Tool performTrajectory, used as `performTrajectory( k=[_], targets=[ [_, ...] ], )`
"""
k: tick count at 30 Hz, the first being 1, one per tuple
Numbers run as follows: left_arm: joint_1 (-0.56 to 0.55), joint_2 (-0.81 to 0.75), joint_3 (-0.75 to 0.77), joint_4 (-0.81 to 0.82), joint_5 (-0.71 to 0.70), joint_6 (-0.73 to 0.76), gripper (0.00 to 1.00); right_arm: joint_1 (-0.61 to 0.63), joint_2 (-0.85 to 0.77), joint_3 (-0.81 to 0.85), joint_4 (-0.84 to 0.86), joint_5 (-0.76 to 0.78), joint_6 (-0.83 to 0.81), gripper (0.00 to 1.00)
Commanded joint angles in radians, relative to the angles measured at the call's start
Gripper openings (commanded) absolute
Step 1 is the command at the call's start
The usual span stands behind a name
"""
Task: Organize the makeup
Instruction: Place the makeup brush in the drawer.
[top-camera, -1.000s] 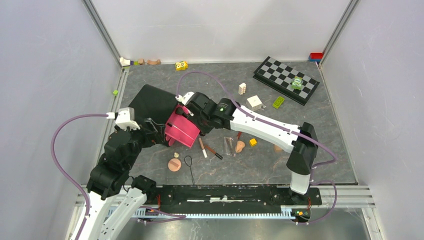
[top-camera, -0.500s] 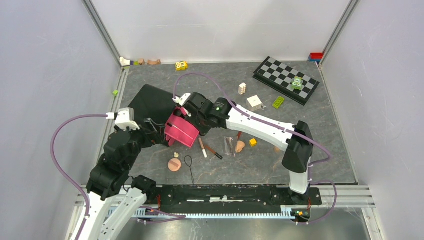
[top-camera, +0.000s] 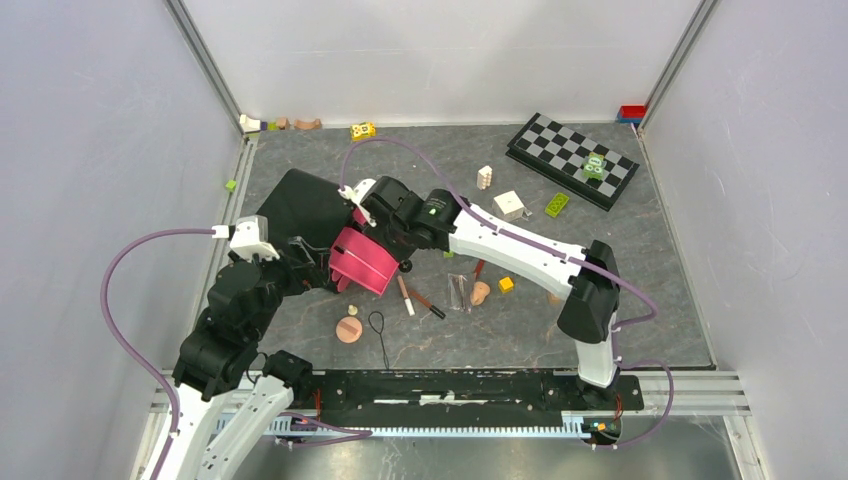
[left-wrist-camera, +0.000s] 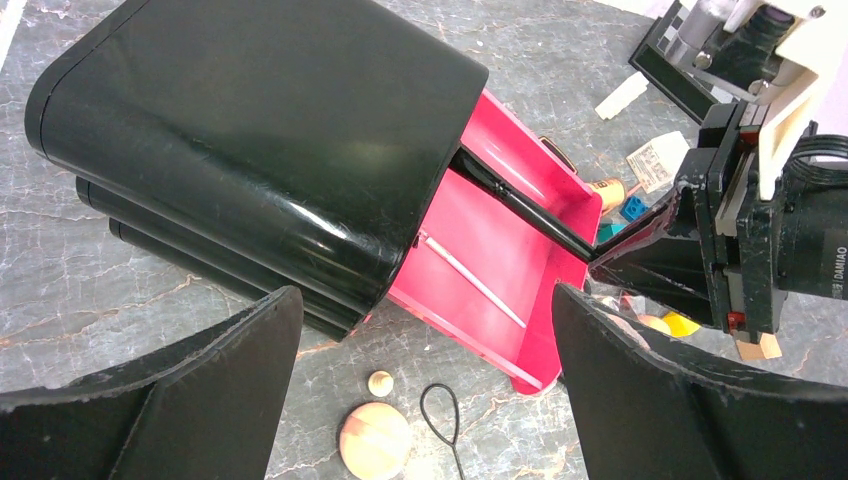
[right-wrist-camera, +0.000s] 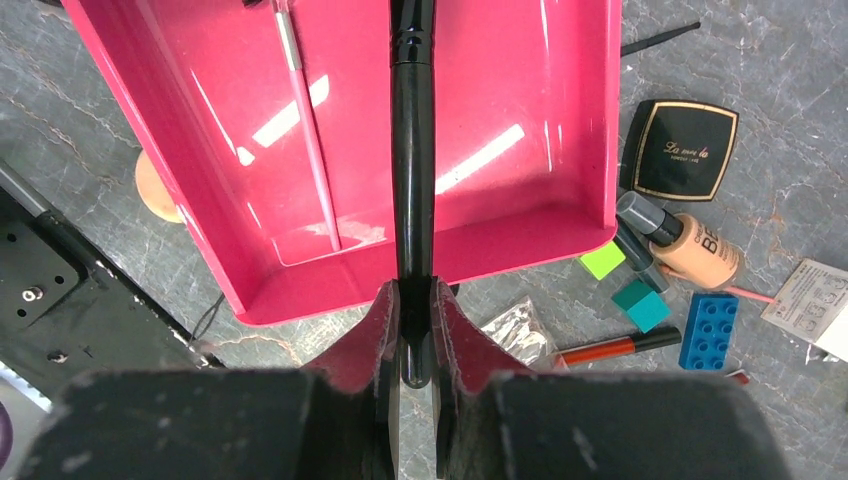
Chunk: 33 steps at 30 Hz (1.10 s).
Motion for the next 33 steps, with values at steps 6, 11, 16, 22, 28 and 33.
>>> performTrajectory(
  k=[6, 11, 16, 22, 28, 33],
  targets=[
    [0.005, -0.003, 0.0, 0.028, -0.003, -0.025, 1.0, -0.013, 0.05, 0.076, 0.02, -0.032, -0.021, 0.0],
    [0.005, -0.004, 0.0, 0.029, -0.001, -0.025, 1.0, -0.013, 0.069, 0.083, 0.039, -0.049, -0.034, 0.0],
    [0.005, -0.004, 0.0, 0.028, -0.001, -0.026, 1.0, -0.012, 0.08, 0.084, 0.056, -0.052, -0.047, 0.0],
    [0.005, -0.004, 0.0, 0.028, -0.003, -0.026, 1.0, -0.013, 0.091, 0.076, 0.089, -0.062, -0.052, 0.0],
    [0.005, -0.004, 0.0, 0.028, -0.004, -0.026, 1.0, -0.014, 0.105, 0.072, 0.121, -0.085, -0.067, 0.0],
    [0.005, -0.002, 0.0, 0.028, -0.005, -0.025, 1.0, -0.014, 0.109, 0.06, 0.164, -0.105, -0.078, 0.0]
  ],
)
